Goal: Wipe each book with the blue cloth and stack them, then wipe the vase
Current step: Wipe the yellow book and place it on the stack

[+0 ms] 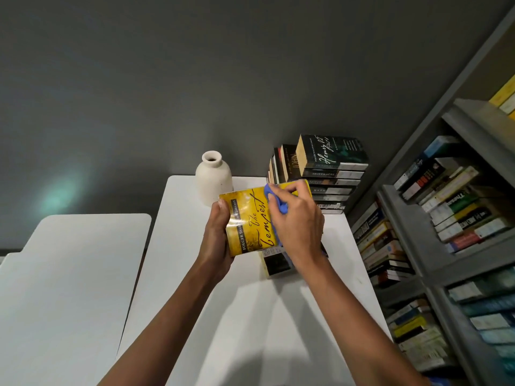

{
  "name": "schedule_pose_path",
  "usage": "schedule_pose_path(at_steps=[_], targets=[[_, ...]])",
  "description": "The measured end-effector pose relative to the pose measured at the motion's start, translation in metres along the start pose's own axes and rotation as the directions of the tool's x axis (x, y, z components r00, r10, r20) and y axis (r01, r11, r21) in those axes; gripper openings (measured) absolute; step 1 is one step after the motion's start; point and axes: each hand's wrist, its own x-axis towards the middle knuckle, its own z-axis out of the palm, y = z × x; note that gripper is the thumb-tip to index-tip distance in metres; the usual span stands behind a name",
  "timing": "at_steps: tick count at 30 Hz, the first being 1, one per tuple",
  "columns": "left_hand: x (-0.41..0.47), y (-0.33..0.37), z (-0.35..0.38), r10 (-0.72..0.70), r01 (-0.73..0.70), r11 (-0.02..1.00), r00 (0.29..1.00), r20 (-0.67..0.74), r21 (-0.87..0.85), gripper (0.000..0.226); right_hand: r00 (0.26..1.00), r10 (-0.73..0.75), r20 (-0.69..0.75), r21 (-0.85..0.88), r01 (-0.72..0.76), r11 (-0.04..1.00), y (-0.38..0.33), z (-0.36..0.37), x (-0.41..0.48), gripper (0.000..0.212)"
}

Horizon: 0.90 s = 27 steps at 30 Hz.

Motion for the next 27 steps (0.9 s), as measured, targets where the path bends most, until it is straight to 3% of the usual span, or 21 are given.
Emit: schedule_pose_path(at_steps=[5, 11, 17, 23, 27], targets=[[0.002, -0.003, -0.006, 0.038, -0.038, 0.999, 0.999, -0.002, 0.002, 0.060, 0.969, -0.210, 0.130, 0.006, 0.211, 0.977, -0.023, 0.009, -0.025, 0.024], [0.000, -0.006, -0.001, 0.081, -0.079, 0.996, 0.996, -0.023, 0.048, 0.042, 0.998, 0.043, 0.041, -0.044, -0.042, 0.998, 0.008, -0.002, 0.000, 0.024], [0.004, -0.006, 0.002, 0.100, -0.099, 0.994, 0.995, -0.009, 0.055, 0.044, 0.978, -0.180, 0.106, -0.005, 0.181, 0.983, -0.031, 0.012, -0.021, 0.023], [0.005, -0.003, -0.001, 0.121, -0.117, 0.989, 0.992, -0.041, 0.089, 0.028, 0.992, 0.123, 0.017, -0.065, -0.122, 0.990, 0.022, -0.004, 0.004, 0.025], [0.006, -0.004, 0.003, 0.111, -0.110, 0.993, 0.994, -0.023, 0.051, 0.030, 0.996, -0.071, 0.049, -0.025, 0.073, 0.997, -0.020, 0.010, -0.014, 0.024]])
